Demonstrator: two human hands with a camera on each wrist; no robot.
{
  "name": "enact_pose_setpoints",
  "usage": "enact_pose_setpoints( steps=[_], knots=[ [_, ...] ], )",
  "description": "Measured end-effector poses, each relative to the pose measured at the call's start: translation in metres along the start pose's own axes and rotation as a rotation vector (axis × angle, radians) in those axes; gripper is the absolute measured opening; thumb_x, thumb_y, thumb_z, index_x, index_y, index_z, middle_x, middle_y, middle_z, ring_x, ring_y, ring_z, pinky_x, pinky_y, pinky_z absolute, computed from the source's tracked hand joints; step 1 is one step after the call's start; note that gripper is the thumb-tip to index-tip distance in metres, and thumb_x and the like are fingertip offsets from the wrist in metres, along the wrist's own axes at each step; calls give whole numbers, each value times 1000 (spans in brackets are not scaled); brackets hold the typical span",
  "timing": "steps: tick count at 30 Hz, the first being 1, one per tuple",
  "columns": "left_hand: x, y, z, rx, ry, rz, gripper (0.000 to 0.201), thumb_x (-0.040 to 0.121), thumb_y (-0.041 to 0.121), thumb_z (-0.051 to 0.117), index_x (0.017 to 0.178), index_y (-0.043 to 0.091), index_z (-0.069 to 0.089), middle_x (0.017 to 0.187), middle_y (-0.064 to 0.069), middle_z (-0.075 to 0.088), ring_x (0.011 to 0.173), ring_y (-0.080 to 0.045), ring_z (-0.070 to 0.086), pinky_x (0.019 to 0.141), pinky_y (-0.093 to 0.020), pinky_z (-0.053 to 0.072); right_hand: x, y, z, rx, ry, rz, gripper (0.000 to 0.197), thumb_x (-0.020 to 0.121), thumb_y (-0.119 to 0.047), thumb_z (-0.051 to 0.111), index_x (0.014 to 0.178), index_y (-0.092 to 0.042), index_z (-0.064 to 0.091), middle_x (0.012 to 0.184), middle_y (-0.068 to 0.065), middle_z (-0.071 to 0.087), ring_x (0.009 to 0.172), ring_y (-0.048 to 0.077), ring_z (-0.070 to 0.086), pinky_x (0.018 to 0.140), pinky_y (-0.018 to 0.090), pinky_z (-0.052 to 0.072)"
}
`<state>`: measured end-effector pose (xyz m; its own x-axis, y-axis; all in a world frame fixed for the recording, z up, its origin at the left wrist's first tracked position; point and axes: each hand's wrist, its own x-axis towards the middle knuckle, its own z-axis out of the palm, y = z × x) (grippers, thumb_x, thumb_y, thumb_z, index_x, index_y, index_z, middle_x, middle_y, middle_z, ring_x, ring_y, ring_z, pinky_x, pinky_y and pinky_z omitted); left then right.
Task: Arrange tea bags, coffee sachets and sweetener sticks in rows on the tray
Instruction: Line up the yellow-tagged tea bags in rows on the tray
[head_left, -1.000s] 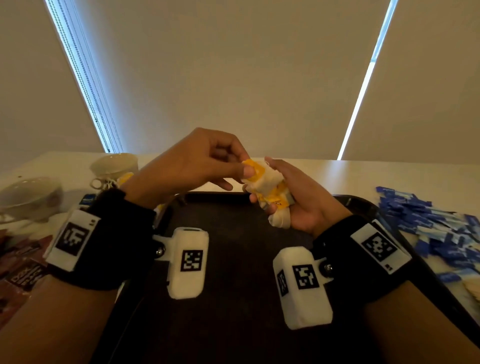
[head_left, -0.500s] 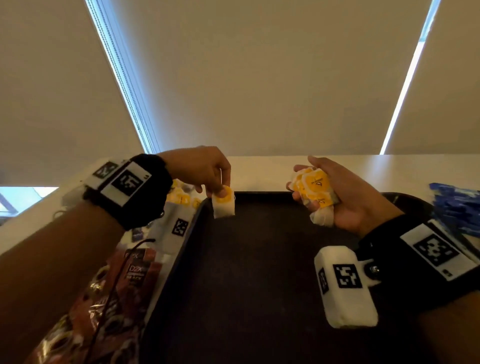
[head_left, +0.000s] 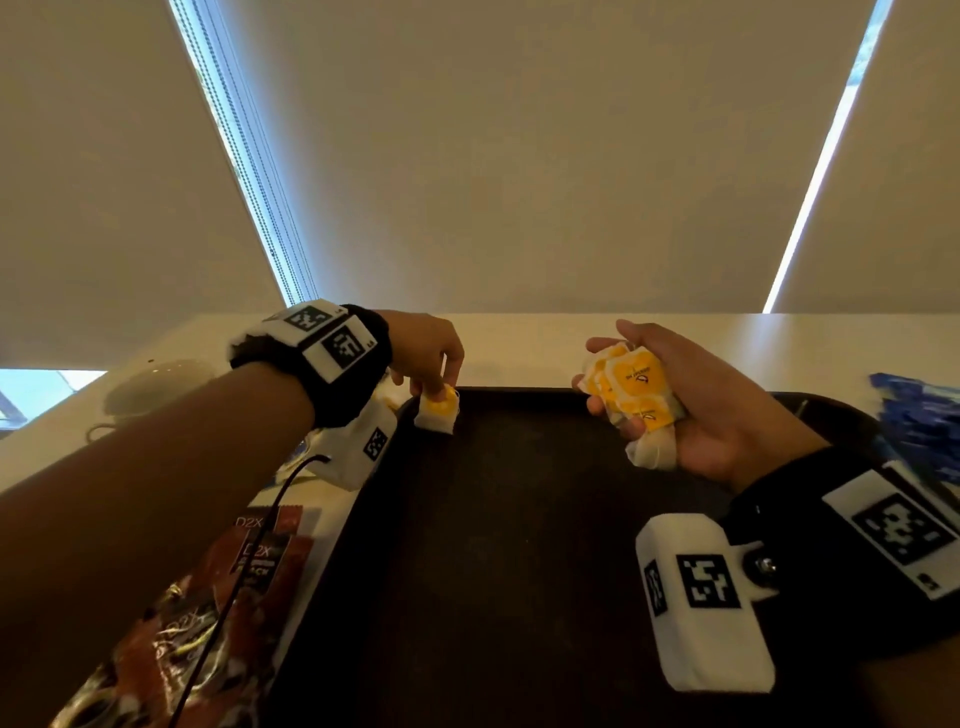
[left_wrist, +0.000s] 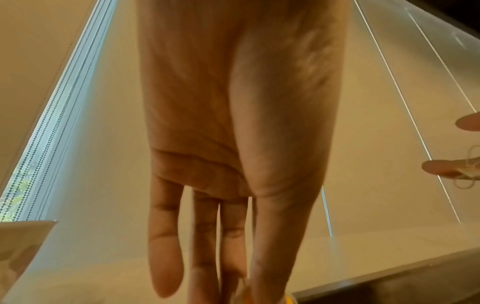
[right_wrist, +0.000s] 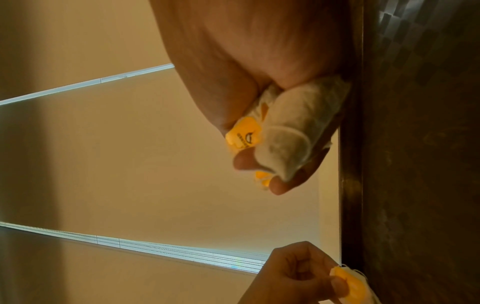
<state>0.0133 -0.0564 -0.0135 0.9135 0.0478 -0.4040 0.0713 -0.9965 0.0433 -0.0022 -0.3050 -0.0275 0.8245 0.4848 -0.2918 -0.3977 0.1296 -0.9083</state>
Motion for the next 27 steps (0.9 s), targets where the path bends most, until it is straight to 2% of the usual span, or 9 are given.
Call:
enact_pose_setpoints(
  steps=[6, 11, 14, 15, 17, 20, 23, 25, 27],
  knots=[
    [4, -3, 0, 39, 53, -1, 8, 86, 19, 66, 90, 18, 59, 88, -4, 62, 82, -16, 59, 58, -20, 45, 2, 4, 1, -3, -27, 14, 33, 95, -38, 47, 113, -12, 56, 87, 16, 63, 52, 18, 59, 33, 18, 39],
    [7, -4, 2, 36, 79, -13, 14, 87, 19, 65, 99, 15, 59, 85, -2, 60, 71, -11, 54, 59, -20, 45, 2, 4, 0, -4, -28, 16, 33, 94, -37, 47, 114, -12, 56, 89, 16, 63, 53, 18, 60, 32, 19, 39],
    [1, -2, 0, 16, 120, -5, 24, 86, 18, 67, 108, 16, 57, 100, 0, 56, 84, -14, 53, 72, -25, 48, 0, 3, 0, 0, -30, 23, 32, 95, -38, 46, 111, -12, 56, 87, 16, 63, 53, 18, 59, 33, 17, 39],
    [-4, 0, -2, 14, 162, 18, 29, 86, 18, 67, 112, 17, 56, 105, 1, 53, 89, -14, 52, 78, -27, 46, 0, 3, 1, 4, -33, 28, 31, 95, -38, 46, 110, -12, 56, 86, 16, 62, 52, 18, 59, 33, 17, 39],
    [-19, 9, -10, -23, 291, 93, 34, 86, 21, 67, 117, 20, 53, 108, 4, 54, 93, -12, 51, 81, -26, 41, -1, 3, 2, 15, -37, 32, 30, 95, -38, 45, 108, -12, 56, 86, 16, 62, 51, 18, 58, 33, 17, 39],
    [-57, 32, -21, -230, 468, 263, 23, 85, 29, 67, 106, 26, 58, 102, 8, 61, 91, -10, 59, 75, -25, 48, -1, 5, 5, 36, -32, 41, 32, 95, -39, 45, 110, -12, 56, 90, 17, 61, 51, 18, 58, 32, 17, 39],
    [-94, 60, -15, -452, 512, 432, 21, 81, 37, 67, 98, 26, 64, 91, 9, 65, 81, -7, 63, 63, -22, 55, -2, 6, 7, 45, -43, 33, 39, 95, -45, 44, 113, -12, 56, 92, 18, 62, 51, 18, 58, 33, 17, 38],
    [-105, 74, -5, -488, 529, 491, 30, 73, 49, 63, 94, 28, 65, 88, 10, 66, 81, -3, 62, 68, -17, 53, -3, 7, 10, 43, -75, 30, 44, 95, -50, 39, 111, -12, 56, 88, 17, 62, 52, 18, 59, 34, 17, 38],
    [-103, 82, 4, -484, 553, 499, 31, 71, 52, 65, 92, 29, 67, 86, 10, 67, 82, 0, 61, 72, -13, 49, -5, 8, 13, 25, -119, 36, 49, 95, -54, 35, 112, -12, 55, 86, 16, 62, 55, 19, 59, 34, 17, 38]
  ],
)
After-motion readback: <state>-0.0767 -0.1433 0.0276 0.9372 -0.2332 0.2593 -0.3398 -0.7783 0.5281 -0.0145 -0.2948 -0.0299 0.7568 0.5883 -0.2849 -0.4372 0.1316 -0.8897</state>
